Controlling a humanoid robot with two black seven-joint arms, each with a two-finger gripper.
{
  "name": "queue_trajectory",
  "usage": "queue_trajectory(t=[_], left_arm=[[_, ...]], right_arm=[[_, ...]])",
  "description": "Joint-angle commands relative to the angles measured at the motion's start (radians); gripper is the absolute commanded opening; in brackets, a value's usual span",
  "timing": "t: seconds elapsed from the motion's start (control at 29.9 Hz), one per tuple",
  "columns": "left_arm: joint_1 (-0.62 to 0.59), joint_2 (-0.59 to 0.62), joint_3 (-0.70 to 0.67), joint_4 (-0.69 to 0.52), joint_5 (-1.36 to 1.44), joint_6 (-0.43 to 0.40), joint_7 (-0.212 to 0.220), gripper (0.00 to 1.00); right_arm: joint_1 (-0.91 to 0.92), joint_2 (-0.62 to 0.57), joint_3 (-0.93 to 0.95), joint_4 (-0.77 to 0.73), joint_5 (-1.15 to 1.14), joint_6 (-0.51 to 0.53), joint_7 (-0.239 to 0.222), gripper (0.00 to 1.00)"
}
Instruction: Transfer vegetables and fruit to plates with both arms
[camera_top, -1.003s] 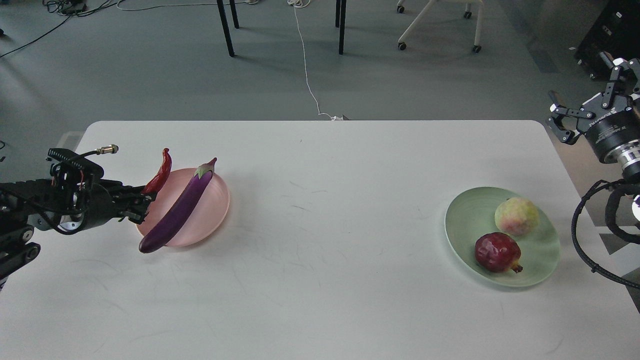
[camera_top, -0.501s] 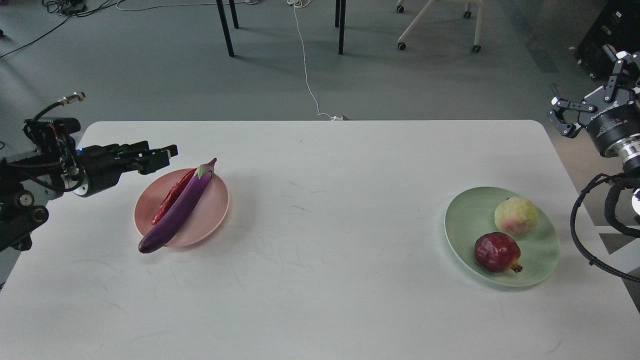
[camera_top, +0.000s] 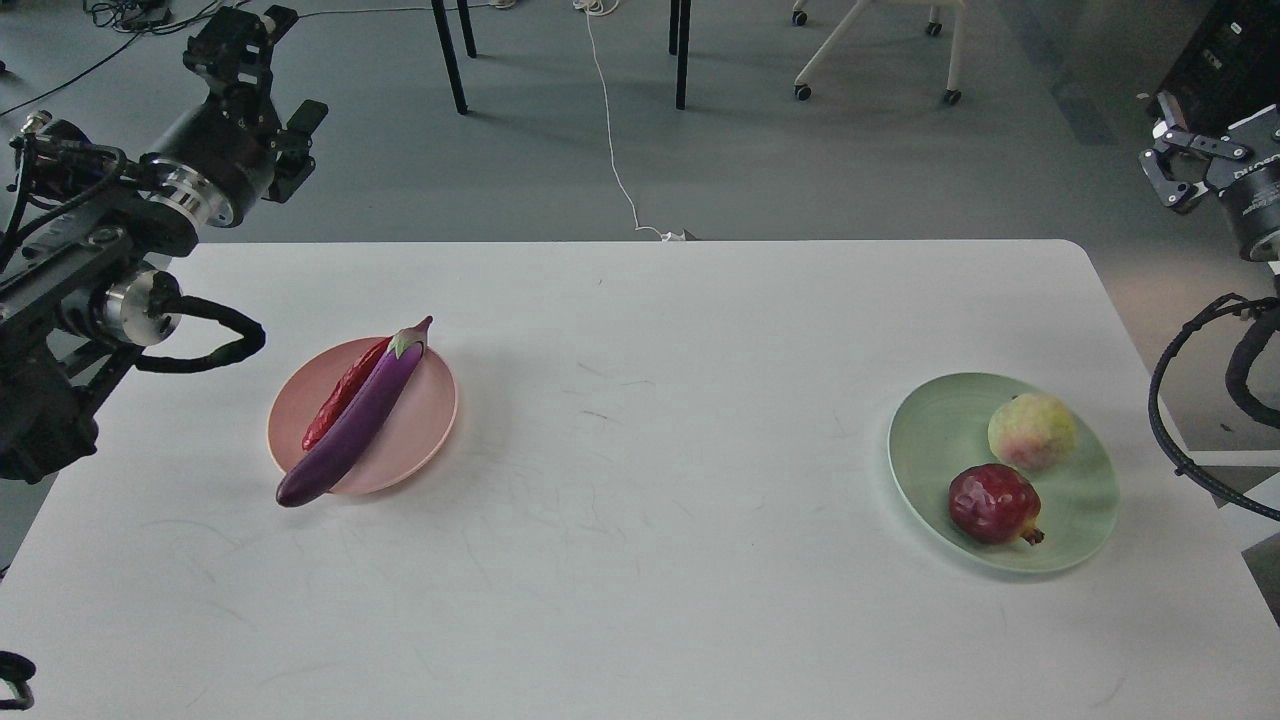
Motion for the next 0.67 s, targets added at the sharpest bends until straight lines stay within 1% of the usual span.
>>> queue_trajectory(t=[0.0,0.03,0.17,0.23,0.27,0.4,0.43,0.5,0.53,0.64], left_arm=[[0.009,-0.043,-0.052,0.044,-0.145,-0.078,-0.001,0.98],[0.014,-0.052,-0.06,0.051,-0.179,-0.099,-0.001,0.98],[0.063,-0.059,-0.071,0.086,-0.354,-0.216,0.007,0.98],[0.092,-0.057,-0.071,0.091,-0.457,-0.282,0.01,0.98],[0.097,-0.057,-0.071,0.091,-0.471,-0.293,0.012,0.98],[0.097,-0.057,-0.071,0.091,-0.471,-0.293,0.012,0.98],[0.133,-0.048,-0.072,0.091,-0.573,-0.338,0.012,0.98],[0.135,-0.043,-0.078,0.091,-0.575,-0.338,0.012,0.98],[0.135,-0.042,-0.083,0.091,-0.575,-0.338,0.009,0.98],[0.135,-0.033,-0.083,0.091,-0.568,-0.338,0.002,0.98]], right_arm=[[0.002,0.062,0.027,-0.034,0.001,-0.014,-0.009,0.99],[0.002,0.076,0.036,-0.042,0.001,-0.02,-0.021,0.99],[0.0,0.114,0.089,-0.048,0.003,-0.022,-0.103,0.99],[-0.001,0.131,0.111,-0.048,0.003,-0.02,-0.121,0.99],[-0.001,0.133,0.113,-0.048,0.001,-0.02,-0.121,0.99],[-0.001,0.133,0.113,-0.048,0.001,-0.02,-0.121,0.99],[-0.007,0.159,0.114,-0.062,0.001,-0.013,-0.12,0.99],[-0.009,0.161,0.11,-0.062,0.001,-0.01,-0.12,0.99],[-0.009,0.162,0.111,-0.065,0.001,-0.017,-0.109,0.99],[-0.007,0.17,0.111,-0.07,0.001,-0.011,-0.101,0.99]])
